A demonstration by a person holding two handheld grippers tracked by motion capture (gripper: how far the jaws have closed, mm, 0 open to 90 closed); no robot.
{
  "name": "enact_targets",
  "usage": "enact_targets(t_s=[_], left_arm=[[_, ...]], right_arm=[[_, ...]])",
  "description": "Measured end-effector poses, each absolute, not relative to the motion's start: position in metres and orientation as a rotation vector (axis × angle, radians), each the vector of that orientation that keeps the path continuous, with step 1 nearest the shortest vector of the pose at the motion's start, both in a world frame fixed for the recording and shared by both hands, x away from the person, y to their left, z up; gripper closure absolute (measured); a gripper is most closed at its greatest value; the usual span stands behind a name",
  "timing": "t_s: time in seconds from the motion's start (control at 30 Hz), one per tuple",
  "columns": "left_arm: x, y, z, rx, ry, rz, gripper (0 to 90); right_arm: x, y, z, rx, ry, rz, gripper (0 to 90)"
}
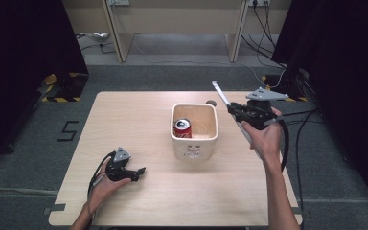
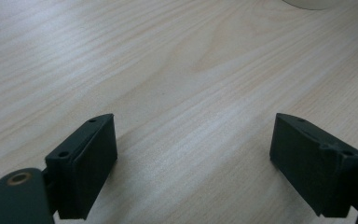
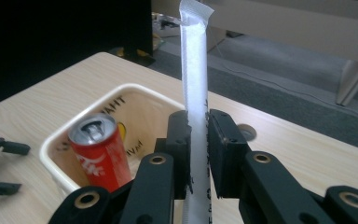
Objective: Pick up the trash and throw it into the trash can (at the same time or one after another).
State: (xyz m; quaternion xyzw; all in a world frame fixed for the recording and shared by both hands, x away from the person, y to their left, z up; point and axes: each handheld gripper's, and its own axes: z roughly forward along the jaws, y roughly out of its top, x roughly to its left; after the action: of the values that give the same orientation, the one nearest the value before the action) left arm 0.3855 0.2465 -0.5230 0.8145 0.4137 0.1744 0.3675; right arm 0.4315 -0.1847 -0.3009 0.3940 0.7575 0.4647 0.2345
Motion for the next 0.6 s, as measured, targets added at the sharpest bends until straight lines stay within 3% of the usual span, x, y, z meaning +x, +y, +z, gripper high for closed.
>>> enact_targets(t_s=[0.6], left_arm=[[0.385, 0.246, -0.523, 2.091, 1.063, 0.449, 14.0]], right_arm=[[0.500, -0.080, -0.304, 1.010, 2.202, 1.315, 79.0]])
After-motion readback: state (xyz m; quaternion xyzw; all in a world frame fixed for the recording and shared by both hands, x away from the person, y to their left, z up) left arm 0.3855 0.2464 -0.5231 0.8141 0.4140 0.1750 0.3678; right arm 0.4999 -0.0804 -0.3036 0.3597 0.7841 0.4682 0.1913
